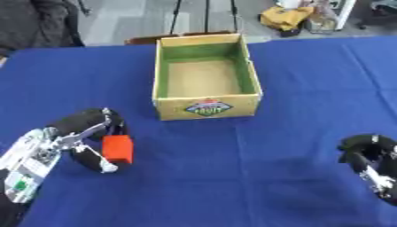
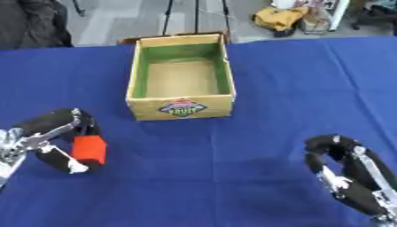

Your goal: Pick up objects on the table and place them in the box.

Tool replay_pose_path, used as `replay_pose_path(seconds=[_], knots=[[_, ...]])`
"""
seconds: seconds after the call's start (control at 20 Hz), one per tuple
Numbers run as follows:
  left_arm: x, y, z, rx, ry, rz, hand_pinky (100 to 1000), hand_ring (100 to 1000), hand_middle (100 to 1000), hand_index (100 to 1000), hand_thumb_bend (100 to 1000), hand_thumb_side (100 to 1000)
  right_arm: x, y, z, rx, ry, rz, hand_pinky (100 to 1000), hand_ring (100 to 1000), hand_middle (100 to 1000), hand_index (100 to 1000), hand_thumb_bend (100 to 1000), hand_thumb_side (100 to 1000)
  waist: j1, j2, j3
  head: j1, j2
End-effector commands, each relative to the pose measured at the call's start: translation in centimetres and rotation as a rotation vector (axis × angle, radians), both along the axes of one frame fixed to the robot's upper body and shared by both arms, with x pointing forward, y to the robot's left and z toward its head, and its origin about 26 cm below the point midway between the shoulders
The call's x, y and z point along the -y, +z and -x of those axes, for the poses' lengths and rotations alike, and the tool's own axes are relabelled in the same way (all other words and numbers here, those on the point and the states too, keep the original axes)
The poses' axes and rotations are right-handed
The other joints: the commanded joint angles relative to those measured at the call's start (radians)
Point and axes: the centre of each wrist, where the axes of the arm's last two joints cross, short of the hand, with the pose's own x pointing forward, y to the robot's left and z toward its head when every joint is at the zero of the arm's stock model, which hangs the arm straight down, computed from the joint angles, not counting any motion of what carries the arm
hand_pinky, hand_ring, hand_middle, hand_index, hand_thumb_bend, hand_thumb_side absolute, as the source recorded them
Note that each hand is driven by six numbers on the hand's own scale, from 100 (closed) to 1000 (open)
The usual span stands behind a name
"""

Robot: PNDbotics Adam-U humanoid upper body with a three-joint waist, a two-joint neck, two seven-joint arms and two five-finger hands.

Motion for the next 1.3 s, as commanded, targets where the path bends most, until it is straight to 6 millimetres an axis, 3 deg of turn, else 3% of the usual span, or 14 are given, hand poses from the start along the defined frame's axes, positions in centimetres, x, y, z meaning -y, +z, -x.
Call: replay_pose_path(seconds=[0.05,0.35,0.65,0.9,1.3], knots=[[-0.3,0.8,-0.2,0.060,0.015,-0.004,100,121,100,273,426,100,0.1,0.6,-0.1,0.019,0.007,0.010,753,508,416,693,339,492,-0.001,-0.011,-0.002,-0.001,-0.011],[-0.7,2.7,-0.2,0.070,0.001,-0.006,100,100,100,246,407,100,0.2,0.5,-0.1,0.016,0.005,0.010,753,508,416,694,338,492,0.001,-0.014,0.000,-0.005,-0.010],[-1.3,8.2,0.2,0.091,-0.089,-0.035,100,100,100,216,431,100,0.5,0.4,0.1,0.009,-0.005,0.015,753,508,416,694,338,492,0.009,-0.023,0.000,-0.014,-0.010],[-1.3,12.1,0.5,0.117,-0.137,-0.013,100,100,100,191,397,100,0.5,0.3,0.1,0.004,-0.007,0.017,753,508,416,693,337,491,0.015,-0.028,0.000,-0.024,-0.015],[1.2,16.1,-1.2,0.189,-0.184,0.066,100,100,100,157,407,100,0.5,0.3,0.1,0.003,-0.002,0.017,754,508,416,694,335,494,0.014,-0.029,-0.004,-0.029,-0.032]])
